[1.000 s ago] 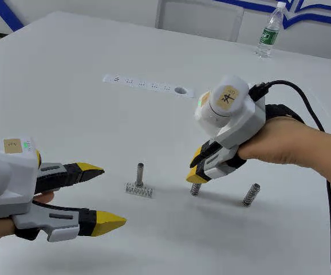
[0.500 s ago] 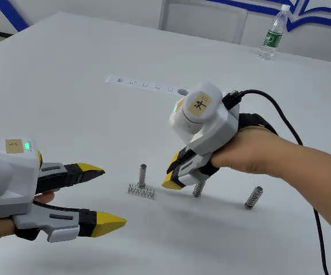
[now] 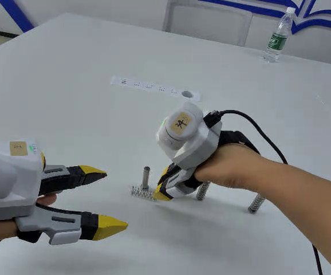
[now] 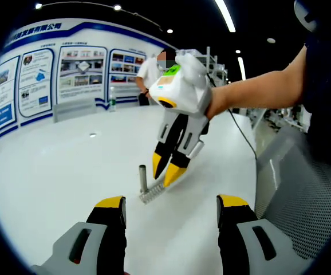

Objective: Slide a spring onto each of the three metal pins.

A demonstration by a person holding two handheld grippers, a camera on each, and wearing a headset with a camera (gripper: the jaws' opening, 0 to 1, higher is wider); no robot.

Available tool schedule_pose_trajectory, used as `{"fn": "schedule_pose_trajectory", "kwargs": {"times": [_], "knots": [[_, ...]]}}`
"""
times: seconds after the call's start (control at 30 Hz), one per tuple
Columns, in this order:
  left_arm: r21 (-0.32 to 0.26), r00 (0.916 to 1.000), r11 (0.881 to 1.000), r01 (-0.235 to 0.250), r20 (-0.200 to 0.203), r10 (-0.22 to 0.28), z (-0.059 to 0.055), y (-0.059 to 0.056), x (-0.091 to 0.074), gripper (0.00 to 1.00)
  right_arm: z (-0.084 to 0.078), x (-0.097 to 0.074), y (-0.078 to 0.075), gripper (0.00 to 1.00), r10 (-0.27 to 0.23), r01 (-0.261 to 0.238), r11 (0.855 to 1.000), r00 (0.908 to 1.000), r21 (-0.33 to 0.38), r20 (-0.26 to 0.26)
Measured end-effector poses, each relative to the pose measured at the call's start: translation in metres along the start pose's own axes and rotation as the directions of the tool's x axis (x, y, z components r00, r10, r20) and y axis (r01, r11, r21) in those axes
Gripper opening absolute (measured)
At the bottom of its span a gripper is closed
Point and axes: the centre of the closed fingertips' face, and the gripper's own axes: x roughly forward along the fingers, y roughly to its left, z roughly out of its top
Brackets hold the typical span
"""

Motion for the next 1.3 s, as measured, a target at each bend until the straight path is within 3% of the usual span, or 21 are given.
{"fn": "schedule_pose_trajectory", "kwargs": {"times": [0.23,0.8,1.1,1.3], "knots": [[-0.002,1.0,1.0,-0.004,-0.005,0.004,-0.002,0.001,-0.002,0.65,-0.004,0.009,0.0,0.14,0.009,-0.009,1.0,0.9999,0.007,-0.014],[-0.006,0.9999,1.0,-0.007,-0.012,0.007,-0.004,0.001,-0.003,0.64,-0.006,0.014,0.005,0.12,0.038,-0.038,0.999,0.999,0.02,-0.021],[-0.007,0.9997,1.0,0.003,-0.025,-0.003,-0.009,-0.002,0.001,0.64,-0.008,-0.003,0.022,0.11,0.057,-0.058,0.998,0.998,-0.022,-0.027],[0.007,0.9991,1.0,0.029,-0.032,-0.029,-0.008,-0.01,0.007,0.63,0.0,-0.03,0.042,0.11,0.092,-0.092,0.992,0.9958,-0.091,-0.009]]}}
